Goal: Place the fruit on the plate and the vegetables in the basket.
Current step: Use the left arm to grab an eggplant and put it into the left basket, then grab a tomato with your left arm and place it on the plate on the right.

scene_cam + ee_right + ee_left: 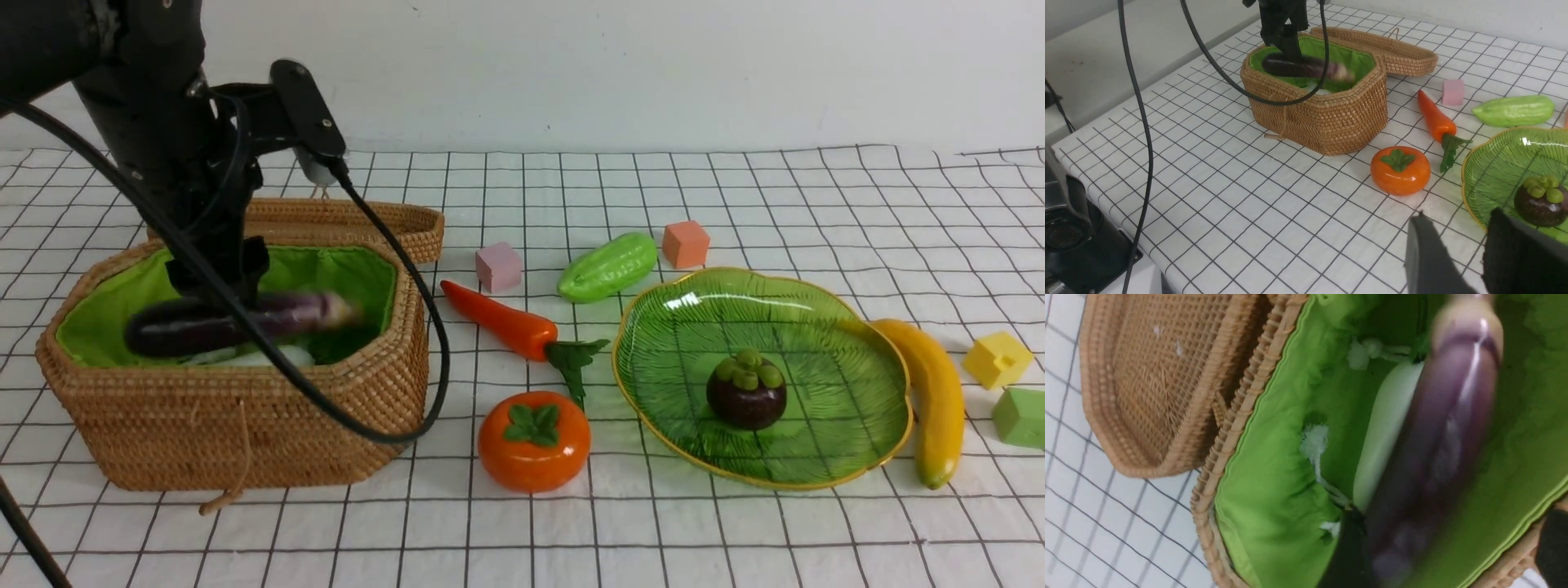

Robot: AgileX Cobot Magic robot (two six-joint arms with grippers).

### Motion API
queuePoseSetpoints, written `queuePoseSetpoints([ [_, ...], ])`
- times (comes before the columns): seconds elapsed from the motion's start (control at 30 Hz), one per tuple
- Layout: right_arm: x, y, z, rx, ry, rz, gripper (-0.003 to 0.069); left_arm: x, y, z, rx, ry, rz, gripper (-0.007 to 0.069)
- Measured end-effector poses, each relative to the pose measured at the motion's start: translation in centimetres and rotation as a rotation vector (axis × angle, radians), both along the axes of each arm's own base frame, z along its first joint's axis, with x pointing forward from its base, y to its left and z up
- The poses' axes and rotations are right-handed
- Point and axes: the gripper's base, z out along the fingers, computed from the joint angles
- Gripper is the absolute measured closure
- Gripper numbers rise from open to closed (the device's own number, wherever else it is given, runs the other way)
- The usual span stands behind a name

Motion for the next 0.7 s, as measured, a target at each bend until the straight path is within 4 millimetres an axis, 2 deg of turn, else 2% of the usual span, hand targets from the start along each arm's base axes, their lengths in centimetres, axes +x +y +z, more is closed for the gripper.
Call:
queuePoseSetpoints([
  [0.07, 0.0, 0.0, 0.0, -0.003, -0.001, -0.002, 0.0424, -0.1, -0.3, 0.0, -0.056, -0.005, 0.076, 0.0056],
  [0.2, 0.0, 0.0, 0.0, -0.007, 0.001, -0.002, 0.0424, -1.1, -2.8, 0.3, -0.145, 0.004, 0.165, 0.0157],
  [0.23, 0.0, 0.0, -0.2, -0.018, 0.012, 0.002, 0.0424, -2.4, -5.1, 0.7, -0.170, 0.008, 0.146, 0.0272],
  [0.27, -0.1, 0.0, -0.3, -0.027, 0.021, 0.005, 0.0424, -3.2, -6.6, 0.9, -0.181, 0.009, 0.113, 0.0316],
  [0.3, -0.1, -0.1, -0.5, -0.042, 0.032, 0.008, 0.0424, -4.1, -8.1, 1.0, -0.196, 0.010, 0.080, 0.0394],
  [0.33, -0.2, -0.1, -0.6, -0.061, 0.044, 0.009, 0.0424, -5.5, -10.5, 1.0, -0.215, 0.010, 0.014, 0.0470],
  [0.37, -0.2, -0.2, -0.7, -0.070, 0.050, 0.008, 0.0424, -5.7, -10.9, 0.9, -0.219, 0.009, 0.005, 0.0499],
  [0.4, -0.2, -0.3, -1.0, -0.089, 0.070, 0.002, 0.0424, -7.2, -13.6, 0.4, -0.240, 0.008, -0.067, 0.0587],
  [0.43, -0.3, -0.4, -1.2, -0.103, 0.093, -0.013, 0.0424, -8.3, -15.2, 0.0, -0.256, 0.007, -0.105, 0.0626],
  [0.53, -0.2, -0.9, -1.7, -0.134, 0.147, -0.067, 0.0424, -10.1, -18.1, -2.0, -0.275, 0.003, -0.139, 0.0637],
  [0.6, -0.3, -1.3, -2.0, -0.153, 0.173, -0.108, 0.0424, -9.9, -18.9, -3.9, -0.260, -0.004, -0.134, 0.0614],
  [0.63, -0.3, -1.4, -2.0, -0.155, 0.174, -0.110, 0.0424, -9.9, -18.9, -4.0, -0.256, -0.003, -0.134, 0.0614],
  [0.7, -0.6, -1.7, -2.1, -0.162, 0.172, -0.123, 0.0424, -9.2, -19.4, -5.9, -0.221, 0.006, -0.131, 0.0515],
])
